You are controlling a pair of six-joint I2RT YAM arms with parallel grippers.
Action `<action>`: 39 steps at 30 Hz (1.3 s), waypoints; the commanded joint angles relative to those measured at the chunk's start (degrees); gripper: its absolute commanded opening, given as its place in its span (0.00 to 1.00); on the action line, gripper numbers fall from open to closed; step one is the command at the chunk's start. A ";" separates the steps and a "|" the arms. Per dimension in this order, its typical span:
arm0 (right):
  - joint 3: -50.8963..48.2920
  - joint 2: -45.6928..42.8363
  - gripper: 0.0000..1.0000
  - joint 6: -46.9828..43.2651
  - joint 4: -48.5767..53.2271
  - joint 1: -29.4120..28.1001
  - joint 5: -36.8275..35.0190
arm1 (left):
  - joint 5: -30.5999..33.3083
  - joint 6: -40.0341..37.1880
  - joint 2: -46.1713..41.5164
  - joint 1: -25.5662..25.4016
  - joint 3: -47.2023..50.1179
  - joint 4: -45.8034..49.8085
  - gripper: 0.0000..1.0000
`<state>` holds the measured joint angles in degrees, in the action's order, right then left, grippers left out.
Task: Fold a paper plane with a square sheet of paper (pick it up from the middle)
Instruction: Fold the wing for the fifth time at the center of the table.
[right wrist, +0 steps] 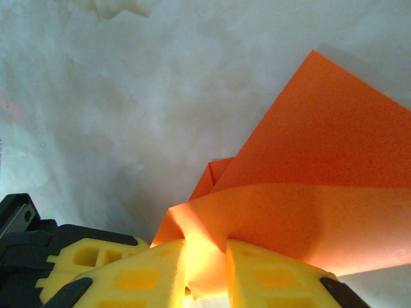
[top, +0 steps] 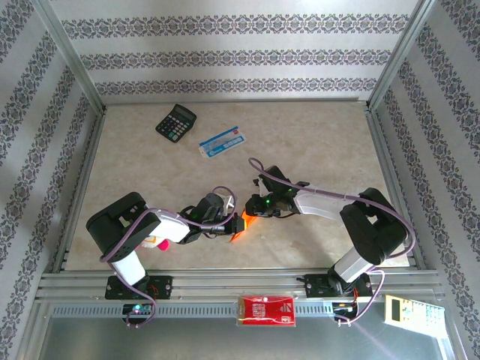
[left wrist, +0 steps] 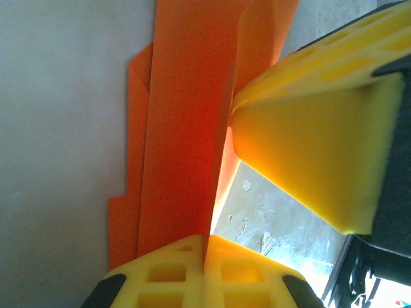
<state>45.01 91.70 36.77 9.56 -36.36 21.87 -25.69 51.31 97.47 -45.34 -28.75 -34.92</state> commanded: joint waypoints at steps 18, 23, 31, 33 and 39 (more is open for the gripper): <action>1.47 4.58 0.23 -5.48 -0.01 3.30 -1.89 | 1.37 1.31 3.16 0.68 -0.52 8.93 0.00; 1.50 5.84 0.23 -6.02 0.28 3.89 -1.98 | 1.52 1.34 3.24 0.69 -0.69 9.48 0.00; 1.02 7.00 0.22 -5.80 1.36 4.23 -1.67 | 1.63 0.75 2.34 0.69 -1.11 10.74 0.00; 0.98 7.30 0.22 -5.70 2.02 4.21 -1.70 | 1.83 0.34 1.64 0.69 -1.44 11.70 0.00; 0.87 8.69 0.21 -5.73 2.81 4.24 -1.76 | 2.39 -0.99 -1.21 0.66 -3.07 15.20 0.10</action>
<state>46.44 97.23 32.12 9.58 -32.71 23.16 -25.19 52.27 97.23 -45.25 -31.75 -28.80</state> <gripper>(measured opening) 0.211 0.083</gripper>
